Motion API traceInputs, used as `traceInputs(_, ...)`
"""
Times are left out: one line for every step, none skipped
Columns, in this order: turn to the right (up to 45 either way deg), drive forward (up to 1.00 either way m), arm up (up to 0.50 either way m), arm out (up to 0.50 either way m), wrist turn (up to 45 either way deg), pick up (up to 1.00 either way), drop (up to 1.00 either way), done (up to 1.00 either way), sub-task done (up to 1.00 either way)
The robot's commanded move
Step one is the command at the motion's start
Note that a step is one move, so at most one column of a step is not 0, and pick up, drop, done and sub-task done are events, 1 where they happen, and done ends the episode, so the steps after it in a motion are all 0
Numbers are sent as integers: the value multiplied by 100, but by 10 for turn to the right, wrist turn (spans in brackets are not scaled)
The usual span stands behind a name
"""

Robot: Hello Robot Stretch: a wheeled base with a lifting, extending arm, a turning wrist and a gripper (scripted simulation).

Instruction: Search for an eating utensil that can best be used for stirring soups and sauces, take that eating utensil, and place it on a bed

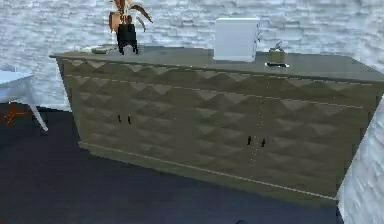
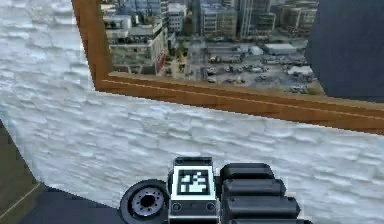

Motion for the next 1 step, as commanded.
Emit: traceInputs(-450, 0, 0, 0, 0, 0, 0, 0, 0)
